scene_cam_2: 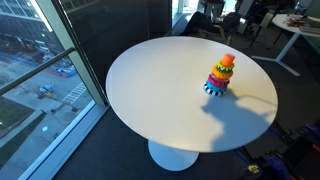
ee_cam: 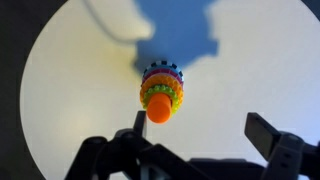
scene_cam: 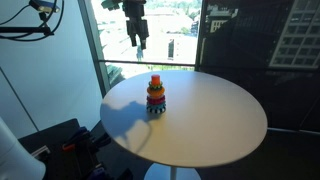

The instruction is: Pick up the lime green ring from the ring holder and put it on the table

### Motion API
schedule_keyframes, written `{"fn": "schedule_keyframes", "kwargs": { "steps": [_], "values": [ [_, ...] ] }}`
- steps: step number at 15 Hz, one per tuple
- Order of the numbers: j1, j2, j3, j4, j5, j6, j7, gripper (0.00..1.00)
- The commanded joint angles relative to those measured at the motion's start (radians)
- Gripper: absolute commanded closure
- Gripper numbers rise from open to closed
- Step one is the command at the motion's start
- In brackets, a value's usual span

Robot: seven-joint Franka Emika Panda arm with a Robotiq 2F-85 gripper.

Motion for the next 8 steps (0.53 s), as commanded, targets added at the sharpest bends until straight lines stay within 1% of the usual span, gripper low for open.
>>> {"fn": "schedule_keyframes", "kwargs": {
  "steps": [1, 2, 5, 8],
  "values": [
    [-0.004, 0.033, -0.018, 0.017, 0.008, 0.042, -0.005, 0.00],
    [0.002, 0.025, -0.013, 0.002, 0.000, 0.028, 0.000, 0.00],
    [0.001, 0.034, -0.018, 0.003, 0.000, 0.042, 0.000, 0.00],
    [-0.013, 0.074, -0.013, 0.013, -0.039, 0.023, 0.081, 0.00]
  ]
}}
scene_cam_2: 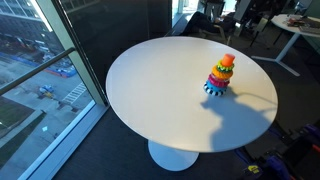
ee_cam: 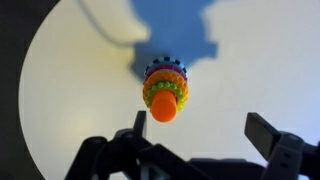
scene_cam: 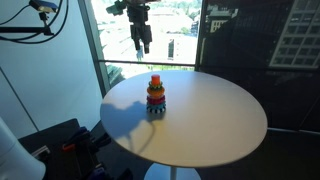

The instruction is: Pick up the lime green ring from the ring holder and put it on the table

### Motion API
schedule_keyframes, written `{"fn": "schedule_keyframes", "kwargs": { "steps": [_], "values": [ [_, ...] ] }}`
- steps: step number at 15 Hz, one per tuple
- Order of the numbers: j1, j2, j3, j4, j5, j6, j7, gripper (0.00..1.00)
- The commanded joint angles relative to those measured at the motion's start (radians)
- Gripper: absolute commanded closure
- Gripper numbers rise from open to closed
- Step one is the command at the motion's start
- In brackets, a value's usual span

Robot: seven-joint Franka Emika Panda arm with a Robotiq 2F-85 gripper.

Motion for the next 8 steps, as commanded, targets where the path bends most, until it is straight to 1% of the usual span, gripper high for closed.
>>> {"fn": "schedule_keyframes", "kwargs": {
  "steps": [1, 7, 8],
  "values": [
    [-0.014, 0.048, 0.000, 0.017, -0.042, -0.021, 0.086, 0.00],
    [-0.029, 0.123, -0.025, 0.008, -0.083, -0.024, 0.167, 0.00],
    [-0.029, 0.129, -0.029, -0.002, -0.089, -0.010, 0.174, 0.00]
  ]
}}
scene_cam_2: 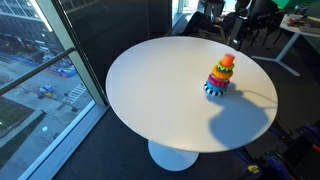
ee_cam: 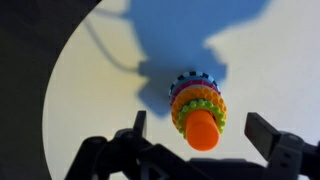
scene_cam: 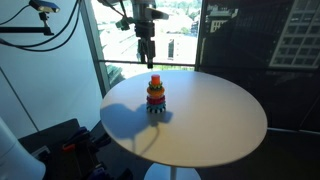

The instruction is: Pick up the lime green ring from the ring holder and put it on the table

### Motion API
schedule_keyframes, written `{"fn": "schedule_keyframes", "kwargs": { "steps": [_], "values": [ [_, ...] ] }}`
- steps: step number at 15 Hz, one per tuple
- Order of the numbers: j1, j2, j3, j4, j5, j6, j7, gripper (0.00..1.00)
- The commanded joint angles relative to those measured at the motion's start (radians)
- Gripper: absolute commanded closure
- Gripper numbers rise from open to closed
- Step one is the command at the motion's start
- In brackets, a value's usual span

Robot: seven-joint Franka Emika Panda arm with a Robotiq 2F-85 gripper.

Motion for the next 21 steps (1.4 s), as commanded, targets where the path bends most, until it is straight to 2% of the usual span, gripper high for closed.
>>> {"fn": "schedule_keyframes", "kwargs": {
  "steps": [1, 5, 12, 21],
  "values": [
    [-0.001, 0.029, -0.013, -0.008, -0.031, 0.006, 0.050, 0.00],
    [0.009, 0.048, -0.018, -0.052, -0.021, 0.071, 0.067, 0.00],
    [0.017, 0.065, -0.017, -0.140, -0.004, 0.280, 0.084, 0.00],
    [0.039, 0.124, -0.019, -0.143, -0.007, 0.428, 0.112, 0.00]
  ]
}}
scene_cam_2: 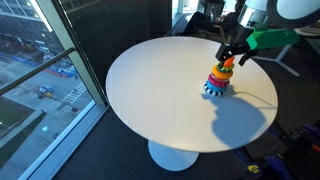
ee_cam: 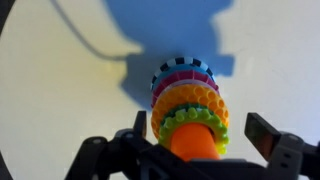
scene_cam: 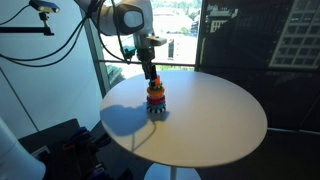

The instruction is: Pick up the lime green ring from the ring holder and put it on the table

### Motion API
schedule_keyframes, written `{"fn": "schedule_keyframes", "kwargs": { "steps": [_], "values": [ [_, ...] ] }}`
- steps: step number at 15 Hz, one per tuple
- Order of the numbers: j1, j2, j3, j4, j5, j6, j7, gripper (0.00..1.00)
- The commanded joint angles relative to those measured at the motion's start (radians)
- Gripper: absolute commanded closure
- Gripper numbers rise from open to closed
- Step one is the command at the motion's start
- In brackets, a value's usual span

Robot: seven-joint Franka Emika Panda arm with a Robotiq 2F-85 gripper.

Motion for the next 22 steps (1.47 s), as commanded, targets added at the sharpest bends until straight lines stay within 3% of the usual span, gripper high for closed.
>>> {"fn": "schedule_keyframes", "kwargs": {
  "steps": [1, 8, 22],
  "values": [
    [0.013, 0.015, -0.007, 0.005, 0.002, 0.046, 0.029, 0.00],
    [0.019, 0.025, -0.015, -0.005, -0.011, 0.116, 0.060, 0.00],
    [0.024, 0.035, -0.028, -0.003, -0.067, 0.102, 0.133, 0.00]
  ]
}}
